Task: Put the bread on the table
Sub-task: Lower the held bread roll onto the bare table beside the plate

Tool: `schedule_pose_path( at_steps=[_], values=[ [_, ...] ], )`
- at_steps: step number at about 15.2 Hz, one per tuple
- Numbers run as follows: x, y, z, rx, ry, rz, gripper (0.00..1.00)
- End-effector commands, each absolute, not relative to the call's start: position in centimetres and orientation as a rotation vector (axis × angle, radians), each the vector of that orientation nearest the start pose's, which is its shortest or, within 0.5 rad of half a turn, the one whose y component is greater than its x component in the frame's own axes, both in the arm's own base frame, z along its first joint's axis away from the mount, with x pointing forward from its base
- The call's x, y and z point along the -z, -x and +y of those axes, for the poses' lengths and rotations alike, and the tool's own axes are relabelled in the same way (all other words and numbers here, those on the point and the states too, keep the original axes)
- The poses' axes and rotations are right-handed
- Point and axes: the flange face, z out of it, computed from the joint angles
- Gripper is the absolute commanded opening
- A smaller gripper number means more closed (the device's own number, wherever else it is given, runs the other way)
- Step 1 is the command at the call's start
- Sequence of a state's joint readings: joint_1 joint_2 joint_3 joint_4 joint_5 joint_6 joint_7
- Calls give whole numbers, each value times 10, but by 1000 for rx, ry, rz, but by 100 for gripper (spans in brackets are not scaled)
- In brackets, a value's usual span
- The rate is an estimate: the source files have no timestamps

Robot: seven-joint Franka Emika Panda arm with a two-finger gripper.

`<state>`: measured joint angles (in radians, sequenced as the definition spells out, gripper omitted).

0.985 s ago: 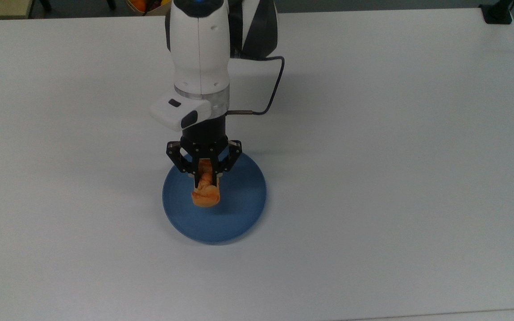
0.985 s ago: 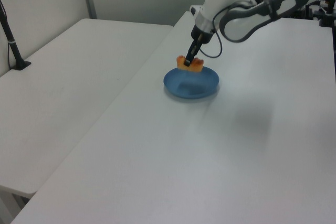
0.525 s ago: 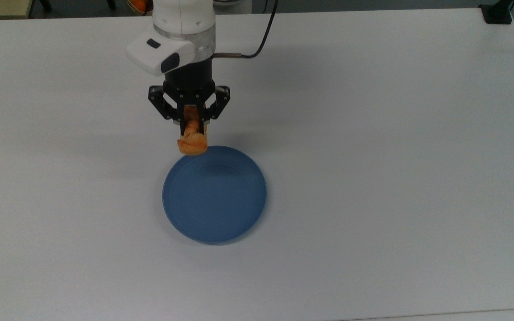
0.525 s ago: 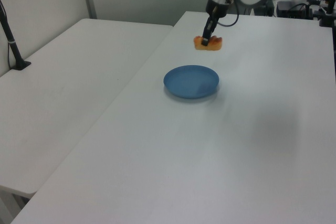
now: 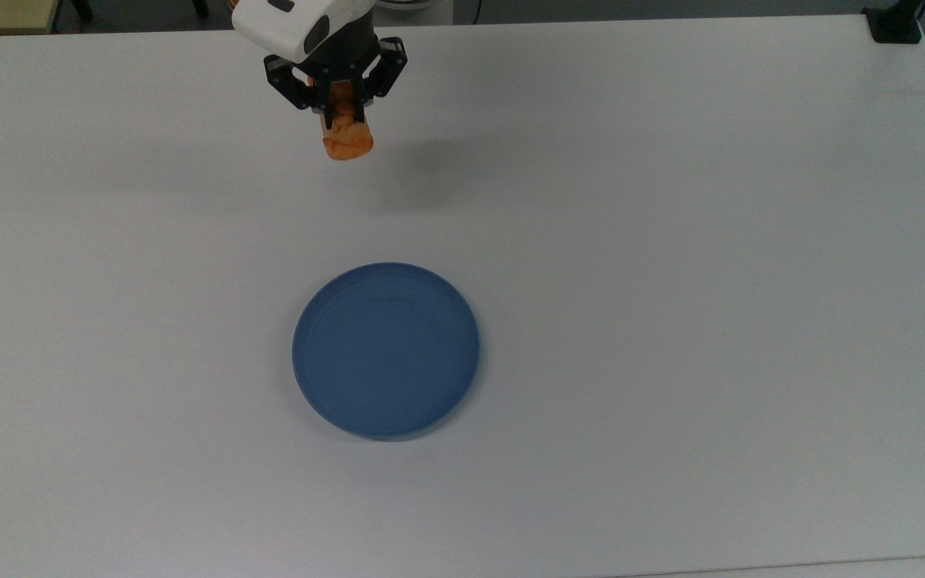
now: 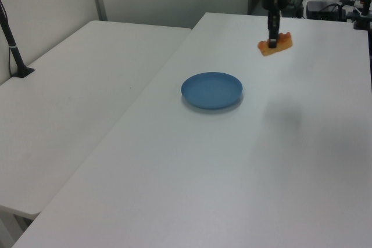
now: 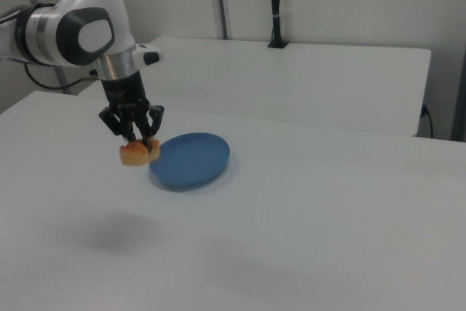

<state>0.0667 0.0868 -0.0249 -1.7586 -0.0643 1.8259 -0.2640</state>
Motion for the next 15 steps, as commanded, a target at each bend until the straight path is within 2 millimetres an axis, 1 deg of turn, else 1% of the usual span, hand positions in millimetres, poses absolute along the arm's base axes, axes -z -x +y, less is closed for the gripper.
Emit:
schedule_pose_path(
  at_steps=[1,4,7,8,10,12,15],
  values=[
    [-486,-547,4,-169,3099,-551,31],
    [-457,-535,-1,-261,3085,-535,31],
    [-429,-527,-1,-333,3068,-538,31],
    [-421,-527,0,-321,3070,-542,31],
    [-399,-524,3,-298,3073,-550,31],
    [-382,-525,6,-272,3080,-548,31],
    [-365,-529,12,-222,3090,-544,31]
  ],
)
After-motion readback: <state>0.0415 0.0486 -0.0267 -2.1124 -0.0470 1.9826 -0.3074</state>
